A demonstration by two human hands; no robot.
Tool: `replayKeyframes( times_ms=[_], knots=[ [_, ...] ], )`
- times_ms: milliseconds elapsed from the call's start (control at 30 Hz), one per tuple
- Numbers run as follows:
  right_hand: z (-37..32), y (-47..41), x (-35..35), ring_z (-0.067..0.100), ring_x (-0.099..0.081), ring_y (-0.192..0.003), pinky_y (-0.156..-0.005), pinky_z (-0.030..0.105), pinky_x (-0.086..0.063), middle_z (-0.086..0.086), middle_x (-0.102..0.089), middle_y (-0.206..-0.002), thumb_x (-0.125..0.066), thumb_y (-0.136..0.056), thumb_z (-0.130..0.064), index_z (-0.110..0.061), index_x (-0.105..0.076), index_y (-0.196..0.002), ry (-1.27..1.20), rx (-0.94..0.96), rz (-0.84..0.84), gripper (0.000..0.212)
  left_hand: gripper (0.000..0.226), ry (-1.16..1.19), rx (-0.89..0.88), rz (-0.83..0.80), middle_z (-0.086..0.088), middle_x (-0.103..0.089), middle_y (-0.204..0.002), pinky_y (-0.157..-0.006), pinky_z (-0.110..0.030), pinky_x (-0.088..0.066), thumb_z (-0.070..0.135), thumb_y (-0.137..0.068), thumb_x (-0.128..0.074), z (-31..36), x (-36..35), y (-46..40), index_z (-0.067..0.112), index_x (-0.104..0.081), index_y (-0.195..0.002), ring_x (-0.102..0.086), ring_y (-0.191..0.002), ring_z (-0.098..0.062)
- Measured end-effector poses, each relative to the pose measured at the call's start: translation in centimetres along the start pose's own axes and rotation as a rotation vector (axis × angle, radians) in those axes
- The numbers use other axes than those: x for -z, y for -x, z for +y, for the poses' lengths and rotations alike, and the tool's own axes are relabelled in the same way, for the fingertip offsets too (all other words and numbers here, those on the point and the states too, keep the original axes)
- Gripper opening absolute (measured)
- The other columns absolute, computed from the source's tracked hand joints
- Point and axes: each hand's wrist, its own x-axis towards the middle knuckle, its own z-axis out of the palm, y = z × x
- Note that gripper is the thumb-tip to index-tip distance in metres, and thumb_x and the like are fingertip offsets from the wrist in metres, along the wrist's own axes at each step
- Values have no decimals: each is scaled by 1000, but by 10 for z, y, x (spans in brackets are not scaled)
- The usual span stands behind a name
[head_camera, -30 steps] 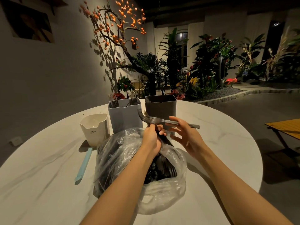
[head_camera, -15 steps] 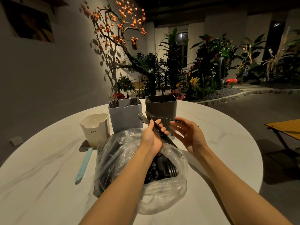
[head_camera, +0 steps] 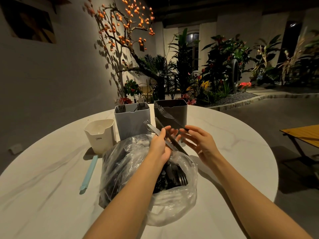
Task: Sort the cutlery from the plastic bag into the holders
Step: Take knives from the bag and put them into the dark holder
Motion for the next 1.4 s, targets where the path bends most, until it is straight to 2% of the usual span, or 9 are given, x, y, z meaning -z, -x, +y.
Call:
replayKeyframes(
  times_ms=[167,267,367,500,633,833,1067,1200,1400],
  knots=[
    [5,0,-4,18,-59,-82,-62,13,-49,13,-65,-95,-53,-93,1,-17,-63,-89,361,128,-1,21,23,-82,-4,-2,-13,-68,-100,-78,-41,-55,20,-103,-43,0,1,-1,6,-61,-105,-66,-97,-28],
    [10,0,-5,18,-58,-85,-61,13,-48,16,-64,-100,-55,-94,-4,-18,-55,-96,469,163,-35,15,26,-122,24,-24,-13,-69,-106,-75,-42,-55,23,-104,-40,0,1,-1,6,-56,-115,-68,-93,-28],
    [12,3,-8,11,-61,-83,-66,9,-48,4,-65,-92,-55,-95,-8,-16,-56,-105,571,229,-64,13,29,-18,61,-50,-13,-68,-102,-72,-40,-53,21,-106,-32,1,1,-1,6,-54,-118,-66,-90,-27],
    [15,4,-12,3,-58,-78,-66,7,-46,-9,-62,-87,-58,-94,-15,-17,-63,-100,766,276,-116,7,28,67,90,-53,-16,-63,-99,-88,-43,-47,13,-102,-30,2,3,0,5,-51,-118,-61,-91,-28],
    [16,5,-15,7,-57,-70,-62,8,-43,0,-67,-79,-64,-91,-20,-16,-68,-88,787,288,-148,7,40,128,61,-63,-20,-62,-103,-100,-46,-44,13,-95,-27,4,4,-1,-1,-50,-124,-60,-96,-32],
    [16,8,-19,8,-60,-75,-66,11,-47,-3,-66,-83,-67,-88,-22,-15,-67,-90,735,260,-173,8,51,210,54,-61,-24,-60,-113,-96,-46,-46,24,-94,-24,6,6,-1,-2,-48,-131,-59,-104,-35],
    [17,8,-19,7,-53,-66,-60,11,-44,0,-63,-76,-70,-86,-15,-14,-62,-83,702,242,-221,8,56,233,66,-137,-21,-58,-111,-100,-47,-44,11,-72,-37,8,7,4,0,-44,-127,-57,-104,-33],
    [16,8,-19,-1,-59,-65,-62,10,-46,-6,-65,-76,-68,-88,-22,-16,-65,-86,708,219,-283,7,29,106,65,-103,-10,-65,-98,-81,-37,-54,23,-96,-54,5,5,0,8,-53,-121,-64,-93,-22],
    [16,6,-16,6,-58,-85,-75,13,-46,-4,-65,-92,-53,-97,-17,-23,-66,-93,741,224,-283,16,42,158,60,-124,-11,-65,-102,-82,-40,-52,38,-104,-36,3,8,-7,10,-46,-132,-63,-95,-21]
  ],
)
